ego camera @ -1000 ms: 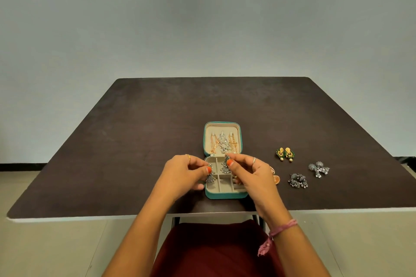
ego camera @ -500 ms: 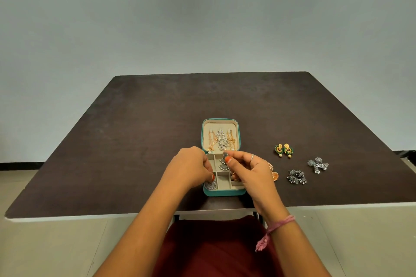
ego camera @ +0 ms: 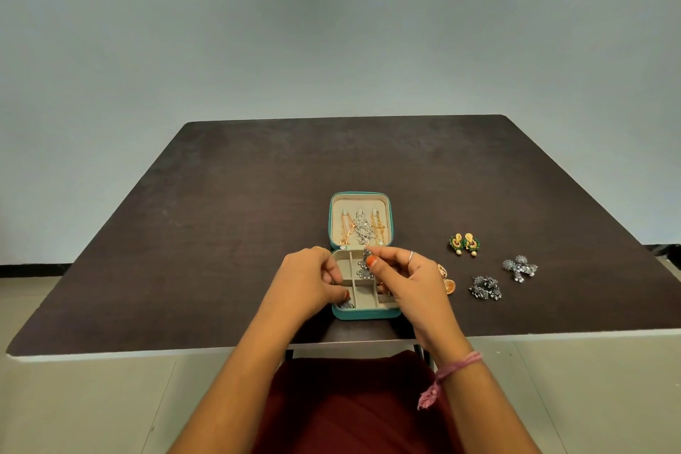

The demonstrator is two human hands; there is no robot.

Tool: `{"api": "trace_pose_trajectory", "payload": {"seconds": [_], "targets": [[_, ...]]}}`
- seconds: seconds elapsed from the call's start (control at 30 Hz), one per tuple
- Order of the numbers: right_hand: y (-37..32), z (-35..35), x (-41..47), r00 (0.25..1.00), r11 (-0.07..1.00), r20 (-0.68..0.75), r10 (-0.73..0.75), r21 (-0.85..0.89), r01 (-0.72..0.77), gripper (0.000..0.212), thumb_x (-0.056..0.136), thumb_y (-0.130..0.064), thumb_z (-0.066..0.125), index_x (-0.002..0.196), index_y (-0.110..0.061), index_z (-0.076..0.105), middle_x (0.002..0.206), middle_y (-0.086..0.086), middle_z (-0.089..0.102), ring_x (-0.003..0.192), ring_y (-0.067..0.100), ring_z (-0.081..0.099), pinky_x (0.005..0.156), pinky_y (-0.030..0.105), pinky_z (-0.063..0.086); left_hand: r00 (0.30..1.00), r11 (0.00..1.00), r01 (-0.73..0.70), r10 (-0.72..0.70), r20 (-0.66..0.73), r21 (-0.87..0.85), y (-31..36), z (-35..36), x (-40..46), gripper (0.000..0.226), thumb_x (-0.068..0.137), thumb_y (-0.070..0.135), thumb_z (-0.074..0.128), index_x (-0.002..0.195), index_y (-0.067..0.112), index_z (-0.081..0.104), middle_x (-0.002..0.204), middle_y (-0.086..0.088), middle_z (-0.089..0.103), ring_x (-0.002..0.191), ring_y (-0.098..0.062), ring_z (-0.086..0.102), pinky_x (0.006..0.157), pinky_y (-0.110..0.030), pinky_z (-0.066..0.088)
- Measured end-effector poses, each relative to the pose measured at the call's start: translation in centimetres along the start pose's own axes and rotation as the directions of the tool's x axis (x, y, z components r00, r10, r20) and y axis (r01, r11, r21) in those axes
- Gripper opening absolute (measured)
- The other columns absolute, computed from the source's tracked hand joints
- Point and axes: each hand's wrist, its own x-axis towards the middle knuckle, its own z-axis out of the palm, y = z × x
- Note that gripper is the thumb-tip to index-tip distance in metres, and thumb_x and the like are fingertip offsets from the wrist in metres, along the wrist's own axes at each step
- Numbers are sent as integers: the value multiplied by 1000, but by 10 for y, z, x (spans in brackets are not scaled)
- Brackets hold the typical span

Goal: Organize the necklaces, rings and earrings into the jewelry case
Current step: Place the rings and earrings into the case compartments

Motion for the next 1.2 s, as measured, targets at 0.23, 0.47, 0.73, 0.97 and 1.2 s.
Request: {"api": "trace_pose_trajectory", "payload": {"seconds": [0.23,0.47,0.73,0.97,1.2], "targets": [[-3,-1,-2,997,986,74,-21,-163,32,12,86,-18,69,93,-26,74,83,-1,74,76,4,65,63,21,53,993,894,100,-114,-6,-436,-26,1,-10,18,80,20,75,89,13,62,79,-1,66,62,-5,60,55,-17,51],[-6,6,-2,972,823,228,-48,-542,168,13,86,-22,67,97,-27,74,79,-3,73,70,6,62,61,9,45,989,793,75,-136,-55,-604,-33,8,-16,21,79,13,76,95,6,64,82,-9,70,61,-7,64,54,-15,50],[-13,11,-2,957,719,290,-10,-663,208,18,88,-22,64,103,-25,74,78,-11,68,62,-9,55,60,4,40,988,813,61,-131,-80,-578,-36,11,-16,16,79,17,75,89,8,66,73,-4,67,61,-7,60,59,-19,50],[-14,19,-2,962,598,275,-7,-770,224,19,89,-24,62,105,-25,74,80,-11,66,68,1,52,62,8,37,984,814,58,-143,-103,-578,-34,13,-17,15,79,17,76,87,9,66,73,-4,65,62,-9,57,57,-19,48],[-14,20,0,975,591,221,15,-789,169,10,84,-23,67,92,-29,68,74,-9,61,69,5,55,72,24,50,983,809,66,-153,-100,-584,-35,13,-18,16,78,19,76,86,10,66,74,-4,66,66,-11,58,64,-26,50]]}}
